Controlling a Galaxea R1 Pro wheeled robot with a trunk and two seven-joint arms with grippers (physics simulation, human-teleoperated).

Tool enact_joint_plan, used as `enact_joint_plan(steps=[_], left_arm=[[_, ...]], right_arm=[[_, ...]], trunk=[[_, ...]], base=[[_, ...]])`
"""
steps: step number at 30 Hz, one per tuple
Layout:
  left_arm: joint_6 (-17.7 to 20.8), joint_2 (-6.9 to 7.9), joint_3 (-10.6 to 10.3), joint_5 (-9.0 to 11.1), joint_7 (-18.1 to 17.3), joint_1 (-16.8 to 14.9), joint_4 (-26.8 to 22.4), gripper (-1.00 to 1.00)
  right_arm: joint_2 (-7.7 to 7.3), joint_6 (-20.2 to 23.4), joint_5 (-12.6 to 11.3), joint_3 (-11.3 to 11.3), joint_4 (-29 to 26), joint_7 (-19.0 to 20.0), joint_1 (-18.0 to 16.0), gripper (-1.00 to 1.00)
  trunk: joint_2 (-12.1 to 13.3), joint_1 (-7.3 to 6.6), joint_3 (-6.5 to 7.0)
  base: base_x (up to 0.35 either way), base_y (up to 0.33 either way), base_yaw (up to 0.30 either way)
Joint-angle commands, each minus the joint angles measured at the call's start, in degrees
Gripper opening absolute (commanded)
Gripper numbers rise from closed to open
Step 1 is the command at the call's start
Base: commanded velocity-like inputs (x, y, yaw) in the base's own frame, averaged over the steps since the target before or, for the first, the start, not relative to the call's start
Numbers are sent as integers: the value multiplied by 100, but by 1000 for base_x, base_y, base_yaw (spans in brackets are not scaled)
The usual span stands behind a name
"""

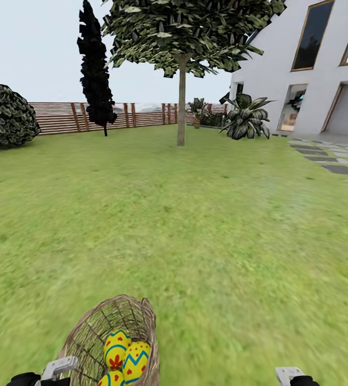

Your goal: Take the three Easter eggs out of the wicker basket on the lawn in the garden, then place them on the lawn next to a single tree (choose any tree) so that all three eggs are next to the same tree and none are left in the basket.

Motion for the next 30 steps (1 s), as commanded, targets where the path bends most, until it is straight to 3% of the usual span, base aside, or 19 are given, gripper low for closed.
enact_joint_plan(steps=[1,13,16,20,30], left_arm=[[37,-2,16,68,-30,-4,-9,-100],[47,-2,17,68,-33,-4,-10,-100],[47,-16,16,68,-30,-4,-4,-100],[47,-32,12,67,-30,-4,-1,-100],[39,-39,12,60,-31,-4,-1,-100]], right_arm=[[-7,26,-34,26,-8,-9,-2,100],[0,12,-35,29,-8,-2,-3,100],[70,-159,-34,31,-6,-11,-2,100],[120,-202,-25,19,265,-11,-4,100],[119,-217,-24,18,291,-9,-3,100]], trunk=[[-3,3,-6],[-3,3,-6],[-3,3,-5],[-3,3,23],[-3,3,88]], base=[[337,0,0],[339,0,0],[339,0,0],[339,0,-37],[339,0,-37]])
